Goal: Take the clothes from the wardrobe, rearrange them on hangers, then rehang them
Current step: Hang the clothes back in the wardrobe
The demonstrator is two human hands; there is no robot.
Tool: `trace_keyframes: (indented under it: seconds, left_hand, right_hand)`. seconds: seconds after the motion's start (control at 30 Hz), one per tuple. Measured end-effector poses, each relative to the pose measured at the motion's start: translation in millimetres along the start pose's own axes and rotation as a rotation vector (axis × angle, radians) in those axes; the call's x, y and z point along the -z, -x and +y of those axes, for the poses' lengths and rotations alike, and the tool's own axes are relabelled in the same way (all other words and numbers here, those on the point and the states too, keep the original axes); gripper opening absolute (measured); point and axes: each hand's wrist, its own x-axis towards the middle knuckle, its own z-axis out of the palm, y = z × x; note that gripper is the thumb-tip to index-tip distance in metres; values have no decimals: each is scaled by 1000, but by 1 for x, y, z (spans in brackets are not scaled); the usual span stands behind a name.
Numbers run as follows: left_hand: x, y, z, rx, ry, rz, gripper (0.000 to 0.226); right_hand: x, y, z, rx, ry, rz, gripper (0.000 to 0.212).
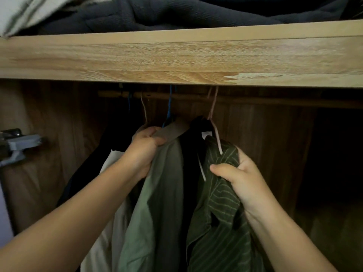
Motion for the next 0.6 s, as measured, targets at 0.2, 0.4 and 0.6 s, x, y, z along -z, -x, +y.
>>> trace_keyframes:
  seconds: [0.2, 0.4, 0.6]
  left_hand:
    - [16, -37, -15, 39, 149, 36, 30]
    - [18, -63, -22, 75, 86, 134, 27]
    - [17, -71, -30, 70, -115, 213, 37]
  right_hand:
    - [-22, -43, 24, 65, 41, 74, 40]
    - [-46, -80, 42, 68, 170, 115, 47]
    - [-59, -98, 52, -88, 324, 4, 51]
